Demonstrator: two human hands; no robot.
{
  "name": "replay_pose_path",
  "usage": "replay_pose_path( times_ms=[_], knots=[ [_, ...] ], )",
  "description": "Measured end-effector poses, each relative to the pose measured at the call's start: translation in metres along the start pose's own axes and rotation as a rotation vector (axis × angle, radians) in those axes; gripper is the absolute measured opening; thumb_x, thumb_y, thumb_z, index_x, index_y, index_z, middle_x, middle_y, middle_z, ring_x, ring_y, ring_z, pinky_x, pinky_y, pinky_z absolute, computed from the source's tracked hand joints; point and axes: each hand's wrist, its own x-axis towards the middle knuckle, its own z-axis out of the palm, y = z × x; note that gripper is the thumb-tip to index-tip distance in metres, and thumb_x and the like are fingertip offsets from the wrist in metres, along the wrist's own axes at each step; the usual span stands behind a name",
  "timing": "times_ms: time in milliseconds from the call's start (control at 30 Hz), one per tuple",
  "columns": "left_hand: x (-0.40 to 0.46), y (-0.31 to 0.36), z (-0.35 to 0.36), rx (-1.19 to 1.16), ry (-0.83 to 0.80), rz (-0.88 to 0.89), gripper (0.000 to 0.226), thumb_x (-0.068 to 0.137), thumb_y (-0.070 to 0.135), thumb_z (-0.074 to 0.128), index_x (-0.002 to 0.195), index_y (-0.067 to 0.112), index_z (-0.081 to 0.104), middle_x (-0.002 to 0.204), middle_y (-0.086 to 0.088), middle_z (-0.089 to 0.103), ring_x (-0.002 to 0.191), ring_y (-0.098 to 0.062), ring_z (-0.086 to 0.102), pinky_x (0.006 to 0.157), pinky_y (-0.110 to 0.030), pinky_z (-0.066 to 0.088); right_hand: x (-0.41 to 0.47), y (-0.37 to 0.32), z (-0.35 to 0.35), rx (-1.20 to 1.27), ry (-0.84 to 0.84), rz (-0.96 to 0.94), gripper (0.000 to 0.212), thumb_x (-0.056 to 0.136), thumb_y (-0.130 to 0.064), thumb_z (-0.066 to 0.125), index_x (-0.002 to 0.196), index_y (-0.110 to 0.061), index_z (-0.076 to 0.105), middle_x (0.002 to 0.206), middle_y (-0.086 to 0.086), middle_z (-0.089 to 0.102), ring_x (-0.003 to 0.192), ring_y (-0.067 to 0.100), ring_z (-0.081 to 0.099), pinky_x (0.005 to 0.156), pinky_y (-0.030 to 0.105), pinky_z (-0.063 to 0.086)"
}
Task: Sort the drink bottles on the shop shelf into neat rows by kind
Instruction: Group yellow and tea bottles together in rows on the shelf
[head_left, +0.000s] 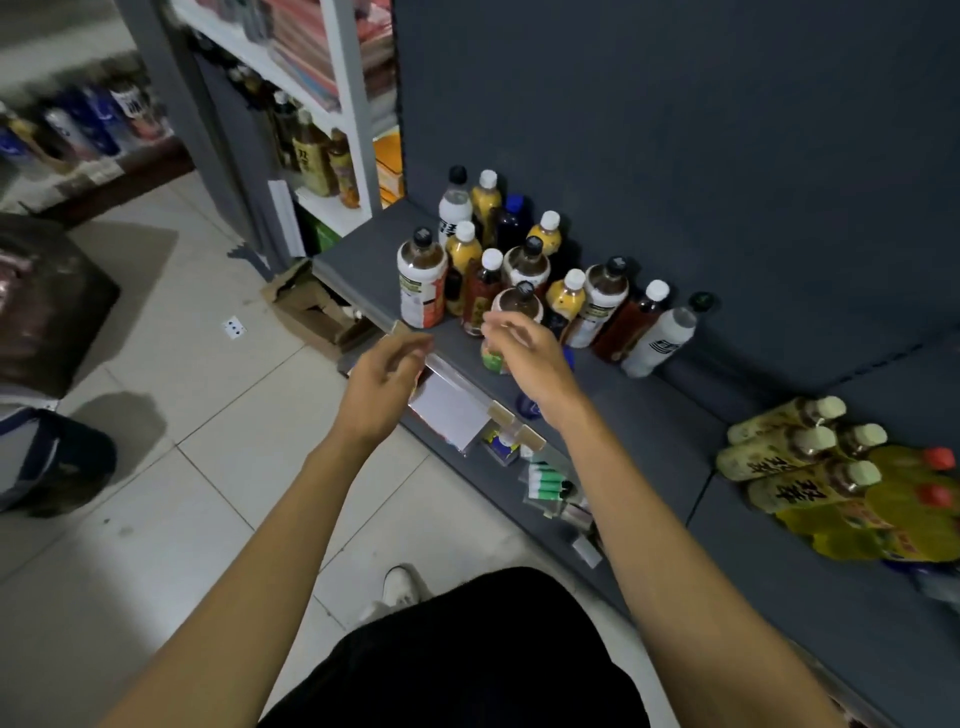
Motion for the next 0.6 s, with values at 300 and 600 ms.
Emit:
replay_pose_path(
  times_ms=[300, 600],
  knots=[
    [0.093, 0.009, -0.013, 0.013, -0.092, 0.045, 0.028, 0.096, 0.013, 0.044, 0.116, 0.018, 0.064, 0.114, 0.004, 0.066, 0.102, -0.004, 0.061, 0.089, -0.031, 0.05, 0.067, 0.004, 0.013, 0.027, 0.106, 0.059, 0.028, 0.096, -0.025, 0.056, 0.122, -0.016, 0.062, 0.11, -0.009, 0.063, 0.101, 0.002, 0.058, 0.07, 0.004, 0.043],
    [0.215, 0.023, -0.044, 0.211, -0.146, 0.061, 0.031, 0.09, 0.021, 0.044, 0.114, 0.022, 0.063, 0.107, 0.008, 0.066, 0.101, -0.008, 0.063, 0.091, -0.036, 0.051, 0.203, -0.034, 0.014, 0.233, 0.167, 0.007, 0.022, 0.096, -0.024, 0.056, 0.115, -0.016, 0.064, 0.108, -0.007, 0.065, 0.105, 0.009, 0.062, 0.092, 0.024, 0.05]
  ],
)
